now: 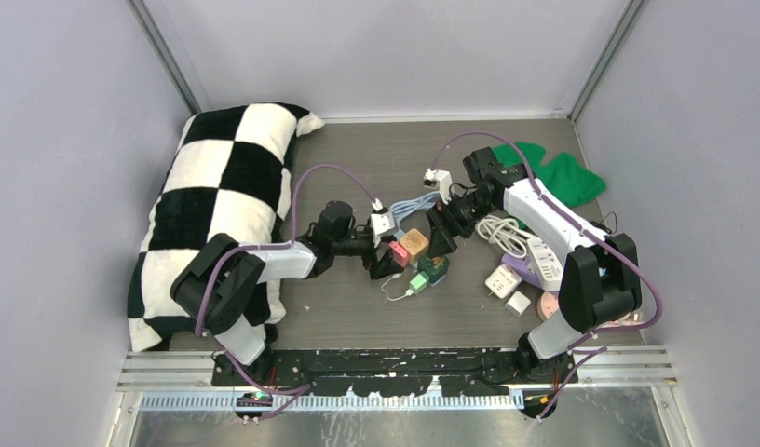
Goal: Pull the plug off the socket
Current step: Remove the plug from the socket.
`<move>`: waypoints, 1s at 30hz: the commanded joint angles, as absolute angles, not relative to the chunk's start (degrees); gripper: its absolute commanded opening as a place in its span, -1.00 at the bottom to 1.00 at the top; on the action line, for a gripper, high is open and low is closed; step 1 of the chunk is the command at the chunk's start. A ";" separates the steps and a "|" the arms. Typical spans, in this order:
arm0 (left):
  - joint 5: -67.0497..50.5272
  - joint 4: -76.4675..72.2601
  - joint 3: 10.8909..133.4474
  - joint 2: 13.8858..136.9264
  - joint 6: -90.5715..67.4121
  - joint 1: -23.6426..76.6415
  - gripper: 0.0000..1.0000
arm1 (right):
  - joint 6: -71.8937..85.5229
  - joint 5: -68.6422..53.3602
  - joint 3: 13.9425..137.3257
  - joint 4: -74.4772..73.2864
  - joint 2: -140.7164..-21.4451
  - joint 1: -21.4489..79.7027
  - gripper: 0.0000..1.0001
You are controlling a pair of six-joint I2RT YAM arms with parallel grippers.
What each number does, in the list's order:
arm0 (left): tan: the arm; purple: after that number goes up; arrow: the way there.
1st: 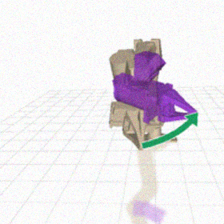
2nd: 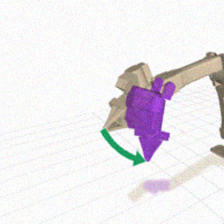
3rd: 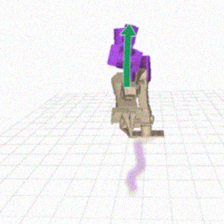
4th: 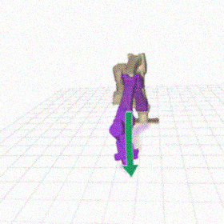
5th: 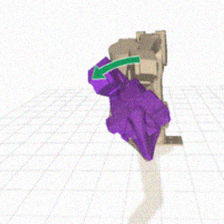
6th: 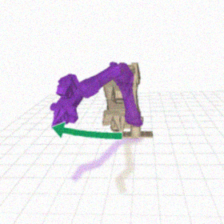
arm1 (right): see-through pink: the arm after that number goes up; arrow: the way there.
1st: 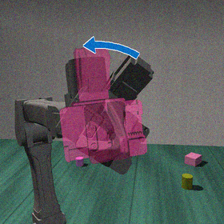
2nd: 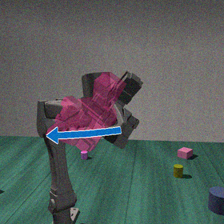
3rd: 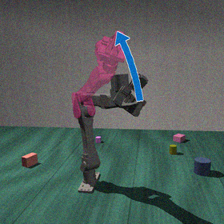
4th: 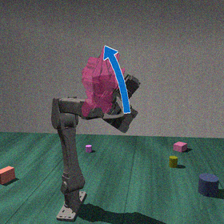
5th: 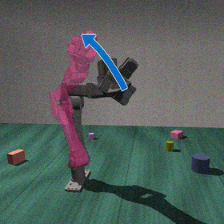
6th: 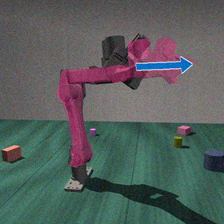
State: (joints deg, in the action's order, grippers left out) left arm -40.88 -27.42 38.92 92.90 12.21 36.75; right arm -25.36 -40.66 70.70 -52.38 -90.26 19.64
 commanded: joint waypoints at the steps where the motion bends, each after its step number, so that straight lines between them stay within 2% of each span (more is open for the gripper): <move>1: -41.11 -26.79 36.69 88.92 12.67 37.27 0.67 | -26.22 -42.39 71.63 -52.82 -89.56 19.37 0.73; 13: -36.23 -25.84 35.95 86.32 6.34 39.97 0.52 | -26.20 -42.46 71.80 -53.08 -89.47 19.42 0.73; 20: -23.09 -25.84 34.41 85.23 5.75 45.46 0.30 | -26.19 -42.39 71.63 -53.00 -89.05 19.35 0.73; 30: -11.20 -27.41 32.47 84.52 0.38 48.29 0.12 | -21.26 -42.21 70.74 -49.23 -88.95 19.36 0.72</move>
